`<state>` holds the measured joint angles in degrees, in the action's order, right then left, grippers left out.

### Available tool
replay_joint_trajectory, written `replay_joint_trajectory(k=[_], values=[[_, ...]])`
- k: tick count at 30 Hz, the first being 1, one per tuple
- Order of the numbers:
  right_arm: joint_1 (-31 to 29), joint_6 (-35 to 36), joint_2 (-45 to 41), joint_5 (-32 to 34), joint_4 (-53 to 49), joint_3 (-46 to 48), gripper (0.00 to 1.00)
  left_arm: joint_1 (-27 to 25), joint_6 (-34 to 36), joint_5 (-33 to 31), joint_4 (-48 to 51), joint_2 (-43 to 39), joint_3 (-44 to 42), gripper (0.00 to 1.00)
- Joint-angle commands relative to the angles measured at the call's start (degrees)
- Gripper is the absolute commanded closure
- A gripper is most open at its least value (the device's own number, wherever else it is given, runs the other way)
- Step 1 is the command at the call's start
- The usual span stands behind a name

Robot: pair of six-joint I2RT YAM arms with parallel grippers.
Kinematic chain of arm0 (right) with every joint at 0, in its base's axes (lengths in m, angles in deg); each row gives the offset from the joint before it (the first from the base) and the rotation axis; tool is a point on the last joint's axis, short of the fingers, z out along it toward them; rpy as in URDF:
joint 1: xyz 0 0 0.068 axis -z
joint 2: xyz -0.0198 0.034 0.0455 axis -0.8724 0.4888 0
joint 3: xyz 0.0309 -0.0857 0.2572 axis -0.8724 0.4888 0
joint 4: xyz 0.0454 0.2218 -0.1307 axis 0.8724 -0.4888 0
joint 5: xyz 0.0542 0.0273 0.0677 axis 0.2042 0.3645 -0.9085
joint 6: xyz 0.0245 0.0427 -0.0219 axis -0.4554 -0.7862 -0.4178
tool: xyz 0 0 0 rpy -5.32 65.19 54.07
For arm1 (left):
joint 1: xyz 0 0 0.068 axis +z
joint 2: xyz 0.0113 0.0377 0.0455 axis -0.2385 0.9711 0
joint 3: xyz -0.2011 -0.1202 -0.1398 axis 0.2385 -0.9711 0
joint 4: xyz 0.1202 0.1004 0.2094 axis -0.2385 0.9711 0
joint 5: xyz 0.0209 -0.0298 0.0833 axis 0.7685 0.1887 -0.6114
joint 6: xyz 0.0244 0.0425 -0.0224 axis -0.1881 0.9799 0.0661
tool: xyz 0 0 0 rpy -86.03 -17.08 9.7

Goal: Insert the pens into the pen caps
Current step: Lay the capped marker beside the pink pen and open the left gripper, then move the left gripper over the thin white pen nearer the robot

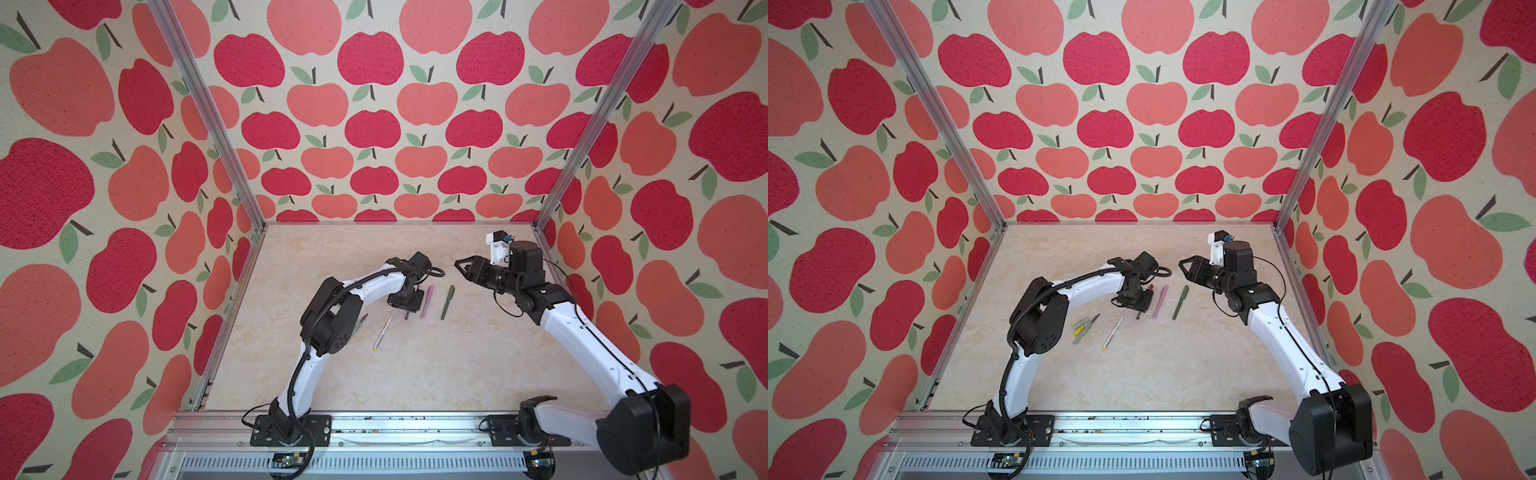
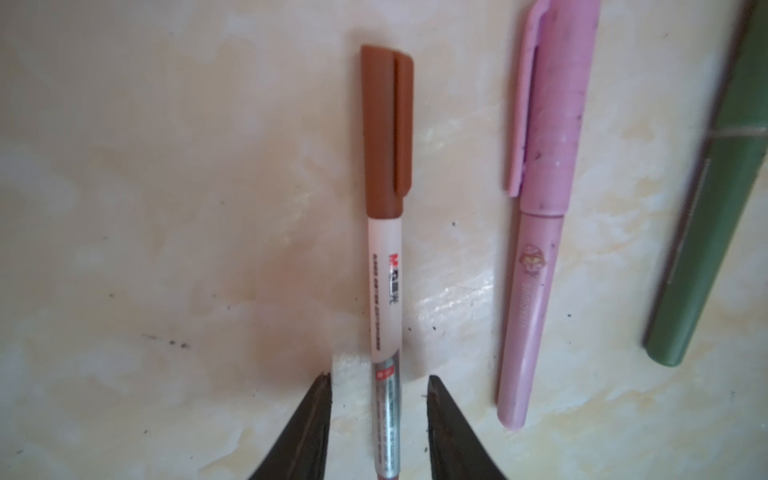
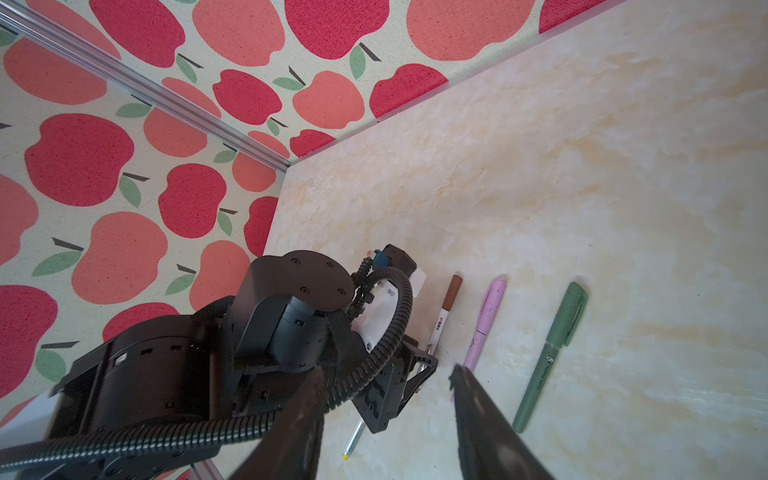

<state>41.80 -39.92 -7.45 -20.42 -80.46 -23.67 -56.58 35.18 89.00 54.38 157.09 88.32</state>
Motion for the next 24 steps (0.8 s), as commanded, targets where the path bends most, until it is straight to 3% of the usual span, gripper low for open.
replay_joint_trajectory(k=[1,6,11,14,20,24], values=[[0.4,-0.4,-0.1,-1.6,0.5,-0.4,0.48,0.1,2.0,-4.0,-3.4,-7.5,-1.6,0.57],[0.4,0.5,-0.3,-2.5,0.6,0.4,0.48,0.2,3.1,-8.3,-7.7,-17.2,-7.5,0.47],[0.3,1.9,-0.4,-2.6,-1.6,1.6,0.47,0.2,2.1,-10.4,-10.9,-28.4,-18.6,0.28],[-0.2,1.8,-0.3,-2.7,-2.1,3.3,0.47,0.2,-0.2,-10.7,-11.5,-34.3,-25.6,0.22],[-3.3,3.0,1.2,-1.3,-4.7,3.0,0.47,-0.4,-6.4,-6.9,-13.8,-41.5,-38.1,0.2],[-4.9,3.4,2.5,0.3,-4.4,3.2,0.47,-2.0,-9.7,-7.9,-12.6,-39.5,-40.6,0.21]])
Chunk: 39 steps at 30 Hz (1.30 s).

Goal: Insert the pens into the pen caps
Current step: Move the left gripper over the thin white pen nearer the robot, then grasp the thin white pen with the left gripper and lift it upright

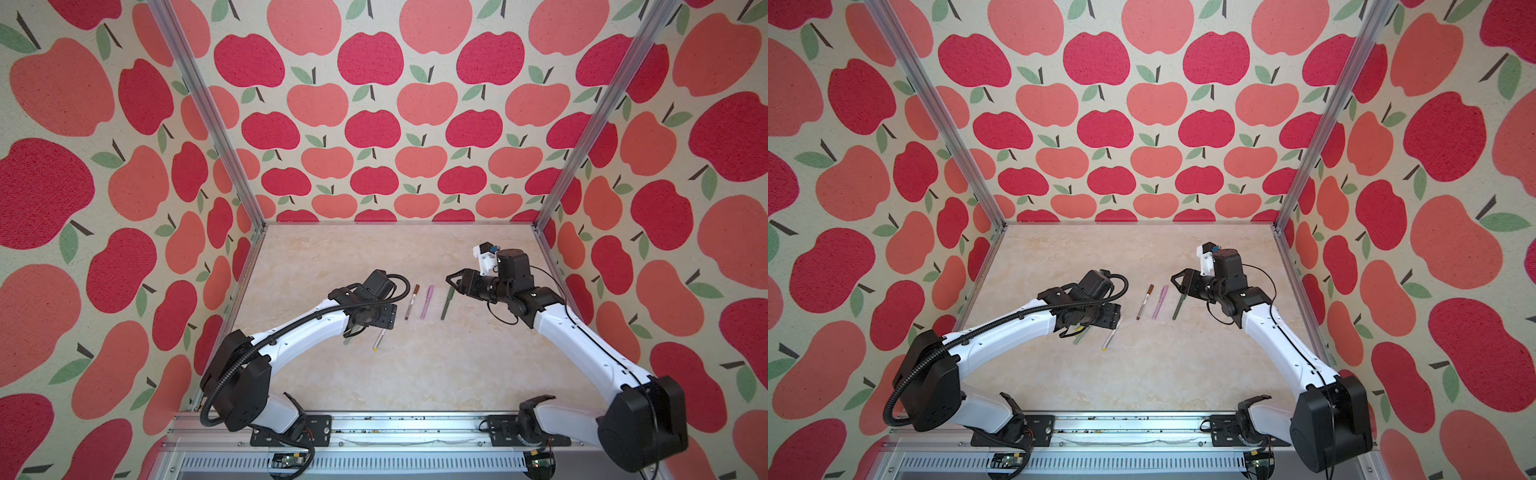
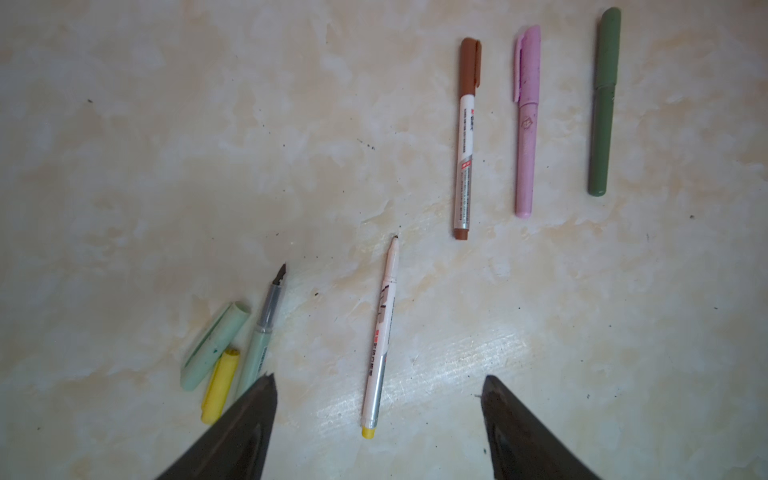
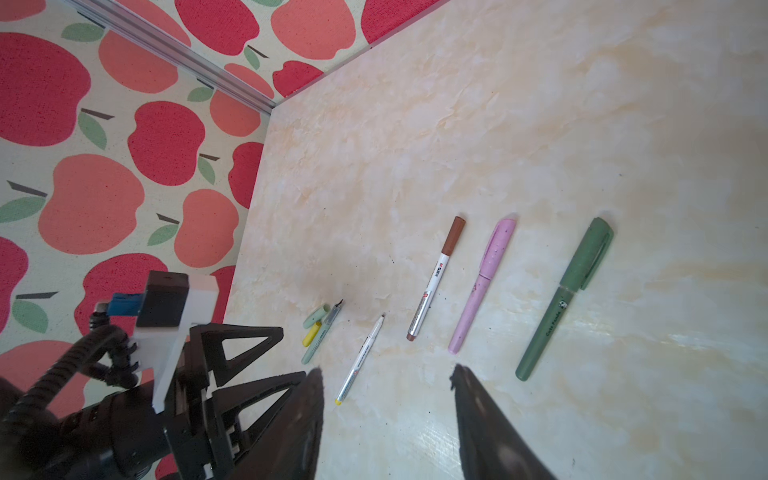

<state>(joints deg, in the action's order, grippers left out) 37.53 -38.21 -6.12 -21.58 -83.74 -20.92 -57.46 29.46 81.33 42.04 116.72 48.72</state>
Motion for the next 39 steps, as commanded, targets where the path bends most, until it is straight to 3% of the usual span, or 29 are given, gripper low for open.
replay_joint_trajectory(k=[1,8,18,23,34,39], values=[[-0.6,1.6,1.9,1.2,-1.0,0.3,0.47,-1.5,-4.6,-0.6,0.7,2.0,-0.9,0.22],[-0.9,2.7,5.1,0.6,-0.7,-1.9,0.47,-5.6,-6.0,-2.3,4.5,10.4,1.8,0.31],[-0.7,2.0,5.4,0.0,0.5,-1.1,0.47,-5.9,-6.5,-2.8,5.6,15.8,2.7,0.47],[-0.7,2.0,4.5,-0.1,0.5,-0.6,0.47,-5.9,-6.7,-2.4,6.5,19.6,3.7,0.61],[0.0,2.5,3.4,-1.3,-0.9,-1.6,0.47,-5.9,-11.2,-3.0,4.6,20.6,1.5,0.89],[0.0,1.8,2.7,-1.0,0.0,-0.5,0.47,-5.7,-11.7,-4.3,3.5,18.4,0.4,0.96]])
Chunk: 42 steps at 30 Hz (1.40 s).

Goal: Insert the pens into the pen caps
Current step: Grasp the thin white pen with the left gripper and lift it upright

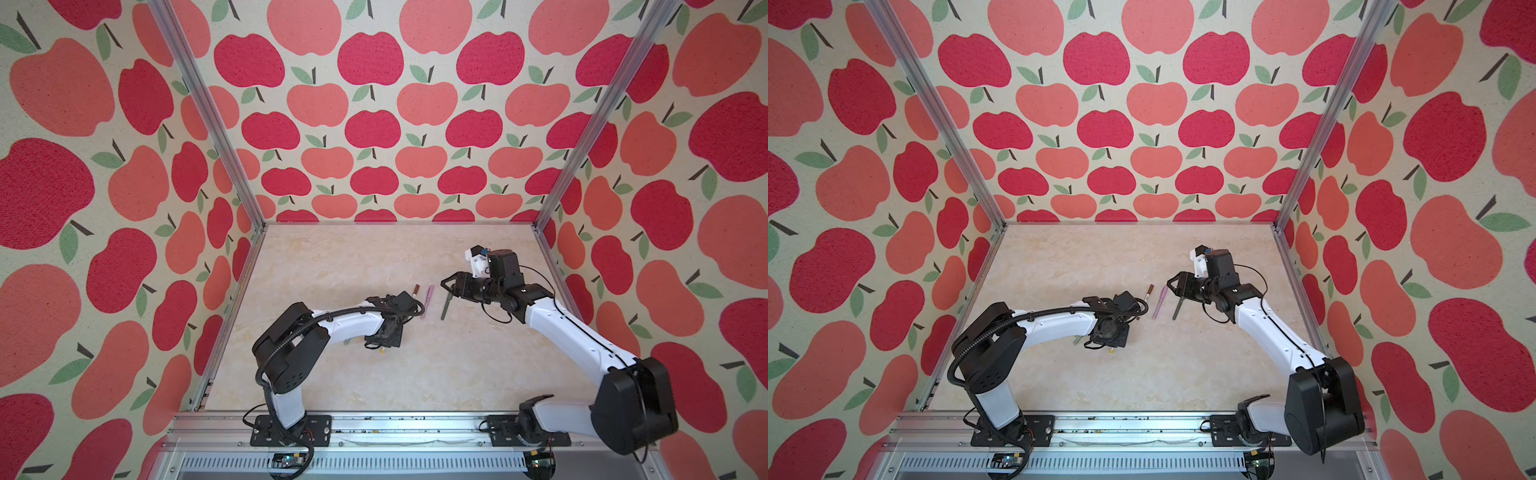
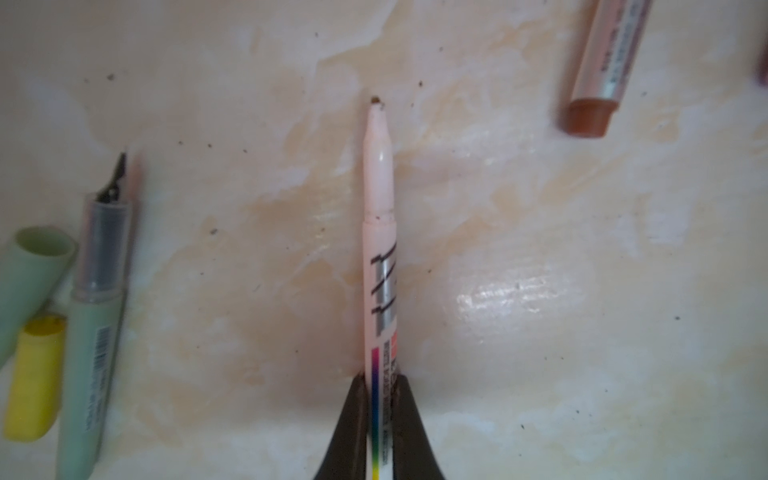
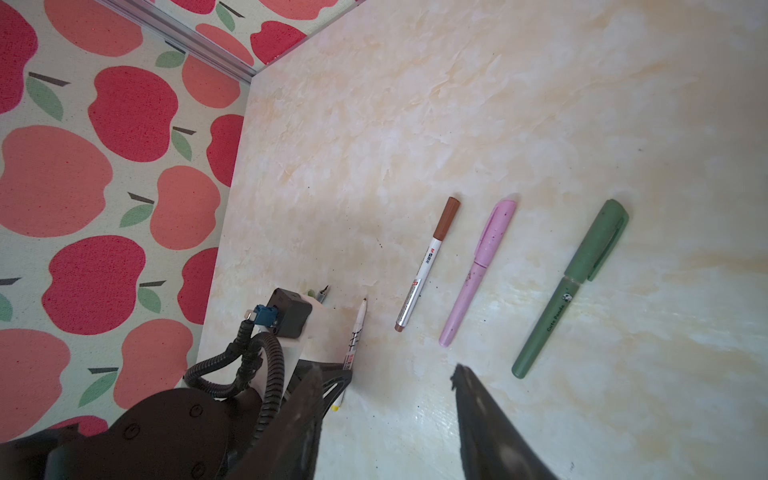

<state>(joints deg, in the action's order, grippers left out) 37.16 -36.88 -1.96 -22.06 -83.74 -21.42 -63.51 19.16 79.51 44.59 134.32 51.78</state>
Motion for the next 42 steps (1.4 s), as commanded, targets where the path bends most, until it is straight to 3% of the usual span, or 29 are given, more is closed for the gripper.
replay_joint_trajectory(k=[1,5,10,16,20,25,33,42], values=[[0.3,0.7,-1.4,-0.9,0.4,0.1,0.46,0.6,-1.2,-2.8,0.6,-0.1,-3.0,0.97],[-2.8,5.0,-0.1,-0.1,-1.5,-2.7,0.46,2.0,-1.3,-4.4,-1.4,-7.4,-5.7,0.98],[-8.7,11.6,4.9,3.0,-6.4,-9.5,0.45,6.1,-5.7,-5.5,-5.6,-25.2,-14.7,0.99],[-17.3,19.1,13.4,5.6,-11.0,-17.9,0.41,17.0,-8.2,0.2,-7.6,-47.9,-25.0,1.0],[-21.6,20.2,19.6,3.8,-12.6,-23.8,0.41,23.5,-5.1,7.1,-8.5,-56.9,-28.2,0.99],[-21.9,12.7,23.3,-3.8,-6.5,-26.7,0.4,26.4,-0.5,16.8,-11.1,-59.8,-29.4,0.99],[-21.9,1.7,27.5,-13.3,4.5,-29.0,0.37,26.5,1.3,32.7,-21.6,-55.2,-30.2,1.0],[-22.0,-2.7,30.2,-16.0,9.2,-29.0,0.38,25.1,1.5,33.7,-25.4,-50.9,-28.7,1.0]])
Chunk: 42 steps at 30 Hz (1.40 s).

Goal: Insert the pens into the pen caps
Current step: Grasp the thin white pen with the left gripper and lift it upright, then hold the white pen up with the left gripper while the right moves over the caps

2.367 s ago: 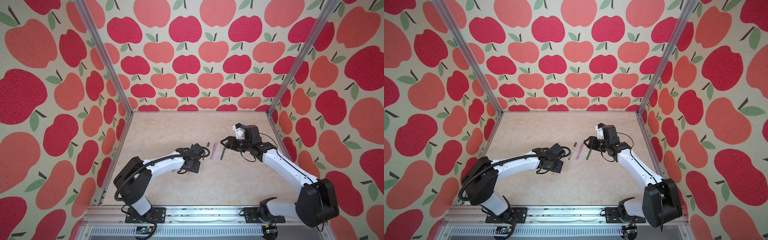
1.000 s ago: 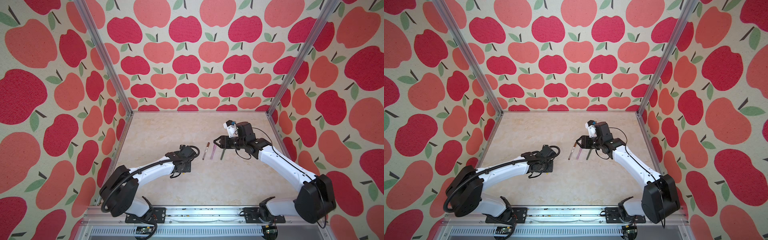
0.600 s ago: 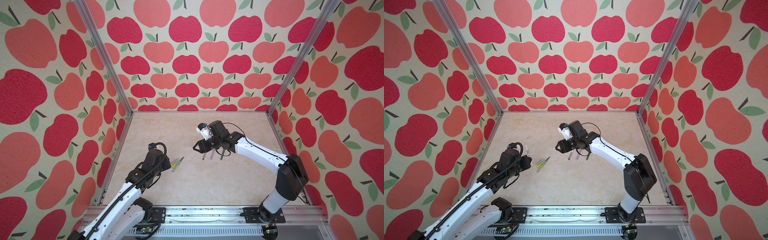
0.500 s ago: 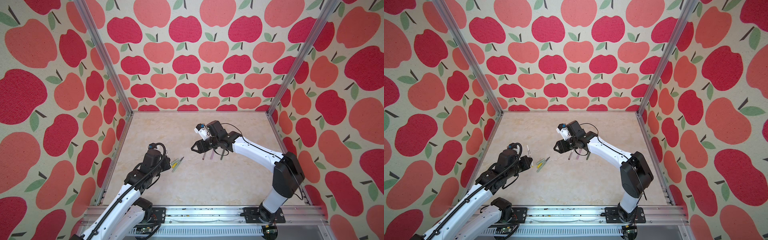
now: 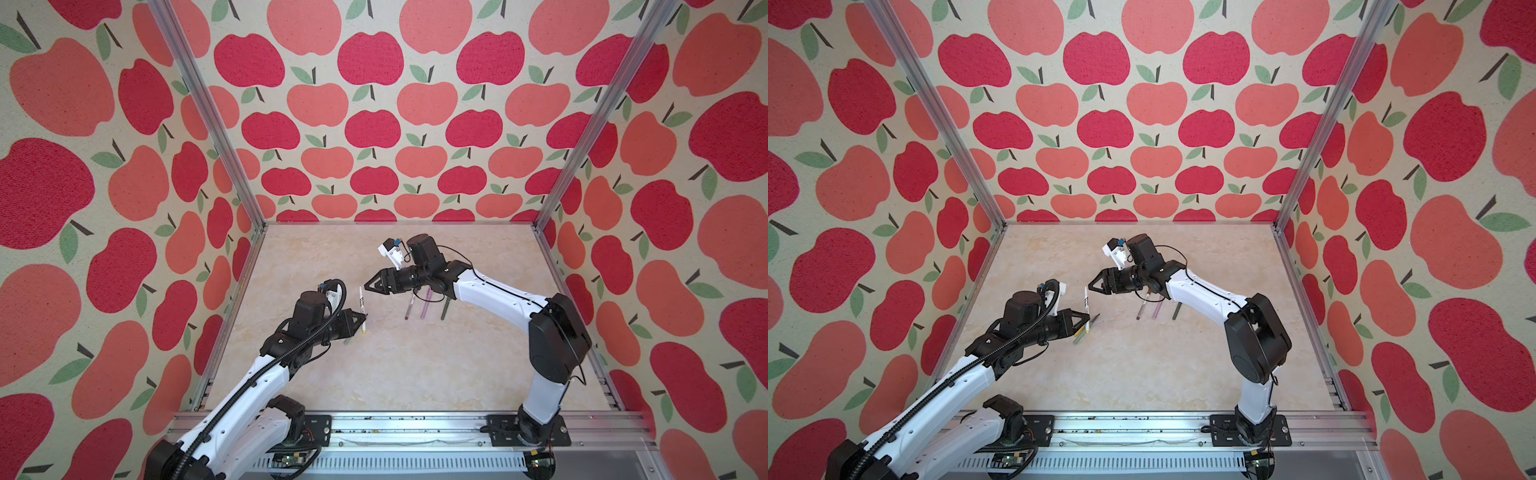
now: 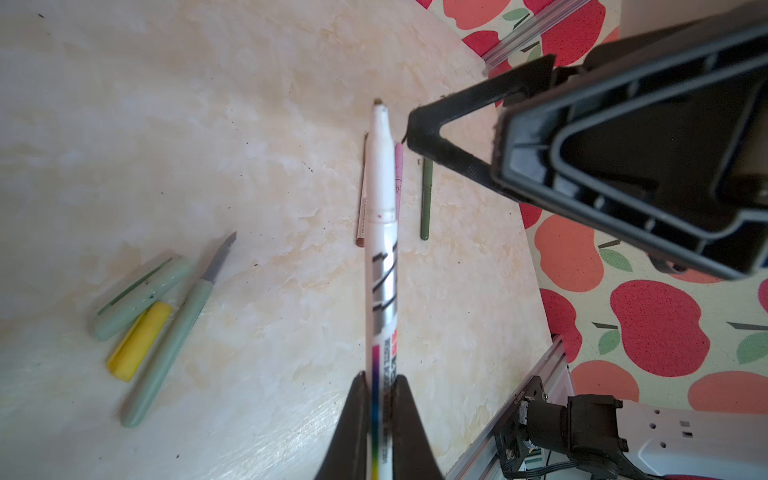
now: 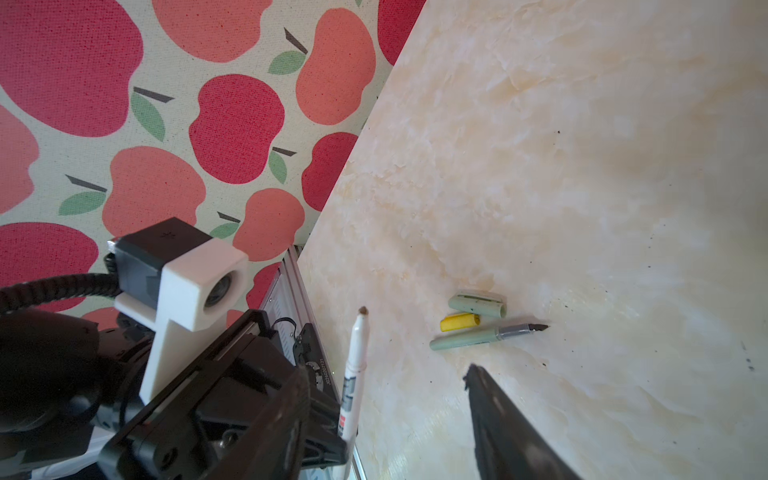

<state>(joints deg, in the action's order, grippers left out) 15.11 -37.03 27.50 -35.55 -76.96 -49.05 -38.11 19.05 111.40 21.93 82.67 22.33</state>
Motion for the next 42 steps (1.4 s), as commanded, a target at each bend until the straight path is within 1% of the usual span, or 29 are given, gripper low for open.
replay_joint_trajectory(k=[1,5,9,17,20,23,29,31,32,37,40,42], values=[[0.0,-2.8,1.0,-2.7,2.5,-1.4,0.38,-0.4,1.6,1.7,-3.0,1.1,0.9,1.0],[-0.3,-3.7,2.1,-3.7,3.2,-1.7,0.41,-0.6,1.5,1.1,-3.7,2.3,1.5,1.0],[-0.6,-4.6,3.3,-4.3,4.0,-1.6,0.46,-1.0,1.6,0.8,-4.1,3.8,2.4,1.0],[-1.8,-5.0,4.9,-5.6,4.5,-1.6,0.54,-1.9,0.7,-1.8,-6.0,5.2,2.8,0.99],[-2.0,-5.1,5.2,-5.8,4.5,-1.8,0.62,-2.3,0.3,-2.5,-6.5,5.9,2.7,0.99],[-2.2,-5.1,5.2,-6.0,4.4,-2.1,0.73,-2.7,0.0,-2.9,-6.8,6.5,2.9,0.99],[-2.4,-5.4,5.5,-6.5,4.2,-2.5,0.99,-2.8,-0.3,-3.5,-7.3,7.7,3.4,0.99],[-2.4,-5.4,5.5,-6.5,4.0,-2.6,1.0,-2.8,-0.4,-3.6,-7.5,7.9,3.5,0.99],[-2.4,-5.3,5.4,-6.4,3.9,-2.7,1.0,-2.8,-0.3,-3.6,-7.5,8.0,3.6,0.98],[-2.4,-5.7,5.1,-6.5,3.9,-3.4,1.0,-2.8,-0.4,-3.5,-7.7,8.4,3.8,0.77],[-2.4,-6.1,4.7,-6.9,4.6,-3.3,1.0,-2.8,-0.6,-3.4,-7.7,8.9,3.9,0.73],[-2.3,-6.1,4.5,-7.0,4.8,-3.2,1.0,-2.9,-0.7,-3.3,-7.9,9.5,3.9,0.73]])
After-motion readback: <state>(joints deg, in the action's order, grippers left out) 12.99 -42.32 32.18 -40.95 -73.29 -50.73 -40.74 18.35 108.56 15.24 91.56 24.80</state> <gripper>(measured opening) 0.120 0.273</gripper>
